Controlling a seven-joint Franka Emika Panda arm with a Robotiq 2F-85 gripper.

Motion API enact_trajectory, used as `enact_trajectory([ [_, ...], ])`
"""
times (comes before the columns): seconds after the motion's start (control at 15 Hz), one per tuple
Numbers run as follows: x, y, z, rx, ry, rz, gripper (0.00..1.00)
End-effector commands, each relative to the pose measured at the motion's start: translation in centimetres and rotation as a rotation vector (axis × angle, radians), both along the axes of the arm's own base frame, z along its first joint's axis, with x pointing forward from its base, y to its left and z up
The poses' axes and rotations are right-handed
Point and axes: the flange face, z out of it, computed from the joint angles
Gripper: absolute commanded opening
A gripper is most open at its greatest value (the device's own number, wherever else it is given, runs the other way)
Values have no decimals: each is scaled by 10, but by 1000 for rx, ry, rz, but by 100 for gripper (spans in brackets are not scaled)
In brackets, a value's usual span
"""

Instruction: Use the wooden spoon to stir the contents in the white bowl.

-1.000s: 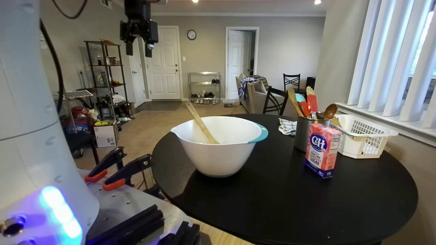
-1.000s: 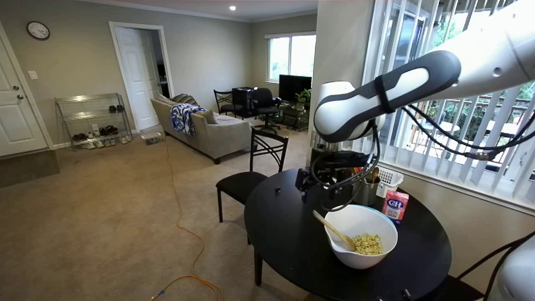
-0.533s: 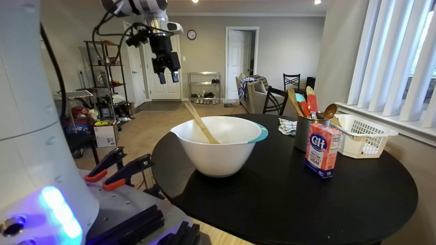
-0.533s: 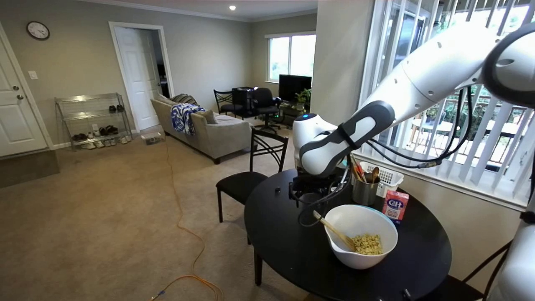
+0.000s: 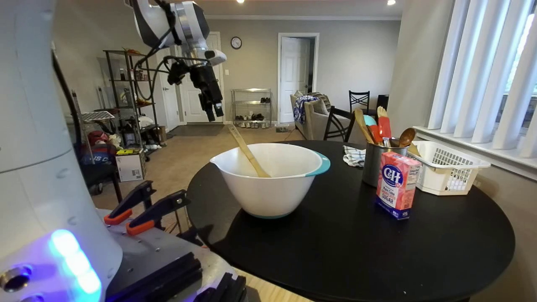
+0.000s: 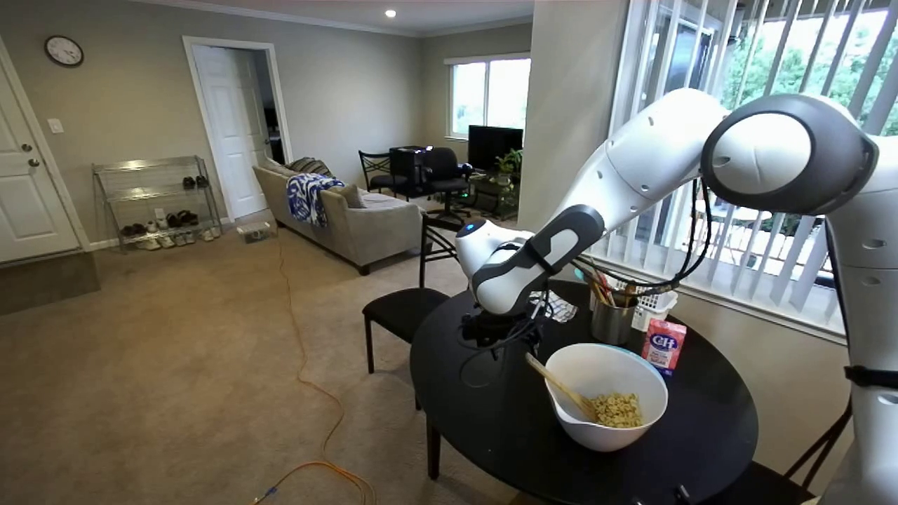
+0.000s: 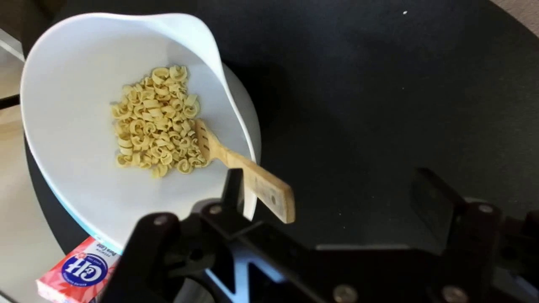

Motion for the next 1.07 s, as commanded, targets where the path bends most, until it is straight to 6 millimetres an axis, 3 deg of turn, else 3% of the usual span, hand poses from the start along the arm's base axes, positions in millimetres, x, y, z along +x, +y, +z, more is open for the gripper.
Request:
enact_trajectory([
  [0.0, 7, 11, -13, -83, 25, -31, 100],
  [0.27, 11, 15, -23, -168, 48, 13, 100],
  [0.73, 16, -21, -50, -299, 105, 36, 100],
  [1.0, 21, -19, -59, -325, 113, 51, 100],
])
